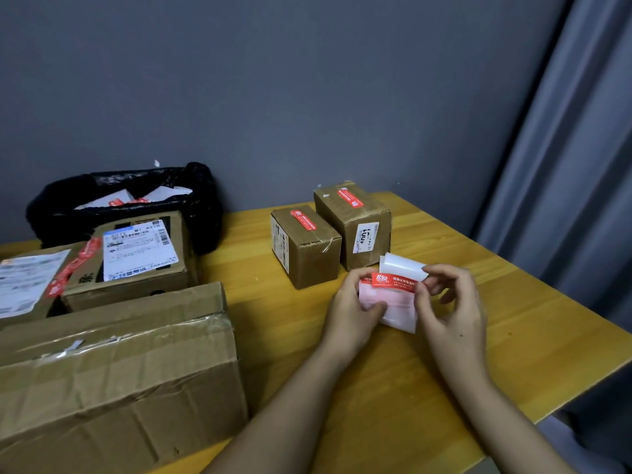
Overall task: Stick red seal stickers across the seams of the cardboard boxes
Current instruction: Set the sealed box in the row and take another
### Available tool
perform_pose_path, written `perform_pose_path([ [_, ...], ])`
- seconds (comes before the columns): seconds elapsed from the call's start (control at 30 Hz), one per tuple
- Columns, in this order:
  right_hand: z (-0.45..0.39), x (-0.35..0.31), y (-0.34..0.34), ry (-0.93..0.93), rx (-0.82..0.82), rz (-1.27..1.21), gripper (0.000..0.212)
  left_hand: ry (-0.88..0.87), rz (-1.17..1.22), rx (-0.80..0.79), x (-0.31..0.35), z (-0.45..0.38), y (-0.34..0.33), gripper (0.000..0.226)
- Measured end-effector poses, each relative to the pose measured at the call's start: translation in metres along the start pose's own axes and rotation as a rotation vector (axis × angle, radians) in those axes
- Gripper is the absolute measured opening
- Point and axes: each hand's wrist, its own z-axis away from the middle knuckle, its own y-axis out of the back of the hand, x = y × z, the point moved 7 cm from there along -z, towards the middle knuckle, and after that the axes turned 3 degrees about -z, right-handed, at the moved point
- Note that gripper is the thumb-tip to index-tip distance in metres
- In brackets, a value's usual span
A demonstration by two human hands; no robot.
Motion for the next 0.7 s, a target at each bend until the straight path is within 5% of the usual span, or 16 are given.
perform_pose_path([
  [0.13,-0.001,0.013,0.0,-0.112,0.015,-0.045,0.021,0.011,-0.016,-0.019,-0.001,0.002,-0.001,0.054],
  [0.47,-0.001,0.017,0.0,-0.155,0.008,-0.008,0.012,0.073,-0.578,-0.024,0.009,0.019,0.001,0.078],
  [0.57,-0.002,0.015,0.001,-0.155,0.007,-0.007,0.015,0.024,-0.699,0.11,0.017,0.026,0.011,0.09],
  [0.7,-0.003,0.012,0.008,-0.171,0.071,-0.061,0.018,-0.108,-0.623,0.25,0.03,0.035,0.024,0.071],
])
